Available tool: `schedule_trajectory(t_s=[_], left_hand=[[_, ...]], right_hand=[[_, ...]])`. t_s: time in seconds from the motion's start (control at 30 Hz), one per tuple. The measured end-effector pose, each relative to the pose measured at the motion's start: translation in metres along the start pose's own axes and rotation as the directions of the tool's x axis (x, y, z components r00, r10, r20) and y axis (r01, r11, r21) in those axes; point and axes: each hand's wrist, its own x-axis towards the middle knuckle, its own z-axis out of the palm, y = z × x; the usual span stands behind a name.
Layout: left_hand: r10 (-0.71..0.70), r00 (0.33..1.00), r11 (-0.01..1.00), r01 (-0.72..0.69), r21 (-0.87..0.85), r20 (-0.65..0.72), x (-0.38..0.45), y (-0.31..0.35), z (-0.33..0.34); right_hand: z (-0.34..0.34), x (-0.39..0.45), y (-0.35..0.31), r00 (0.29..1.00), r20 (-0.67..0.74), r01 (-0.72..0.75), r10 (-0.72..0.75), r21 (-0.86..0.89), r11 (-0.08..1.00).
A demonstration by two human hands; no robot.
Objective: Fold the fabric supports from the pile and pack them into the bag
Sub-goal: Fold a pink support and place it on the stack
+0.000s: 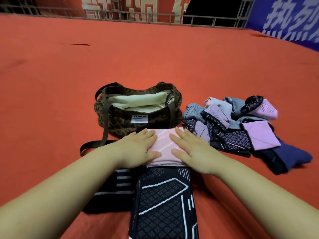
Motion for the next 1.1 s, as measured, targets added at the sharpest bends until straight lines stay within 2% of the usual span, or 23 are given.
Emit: schedule_trajectory(t_s=[0.17, 0.3, 0.4, 0.5, 0.67, 0.9, 1.1], left_hand=[[-0.030, 0.999, 0.993, 0.026, 0.112, 0.033, 0.004, 0.004, 0.006], [-0.064, 0.995, 0.982, 0.049, 0.183, 0.078, 0.005, 0.011, -0.008], [-0.009, 0.998, 0.968, 0.022, 0.250, -0.054, 0.009, 0.016, -0.029], [0.081, 0.966, 0.988, -0.045, 0.150, -0.246, 0.017, 0.026, -0.045], [0.141, 0.933, 0.990, -0.143, 0.021, -0.332, 0.058, 0.062, -0.060], [0.093, 0.965, 0.989, -0.118, -0.091, -0.243, 0.143, 0.090, -0.061], [0.090, 0.977, 0.980, -0.122, -0.159, -0.192, 0.195, 0.089, -0.068]], right_hand=[[0.006, 0.001, -0.001, 1.000, 0.011, -0.025, 0.026, -0.012, 1.000], [0.002, -0.005, -0.003, 0.996, -0.086, -0.014, 0.021, 0.070, 0.997], [-0.005, -0.016, 0.004, 0.971, -0.233, -0.017, 0.057, 0.169, 0.985], [-0.009, -0.030, 0.021, 0.945, -0.299, -0.073, 0.135, 0.210, 0.975], [-0.020, -0.039, 0.061, 0.925, -0.294, -0.189, 0.242, 0.199, 0.962], [-0.019, -0.019, 0.103, 0.815, -0.361, -0.348, 0.453, 0.321, 0.881], [-0.004, 0.015, 0.132, 0.711, -0.428, -0.416, 0.557, 0.383, 0.825]])
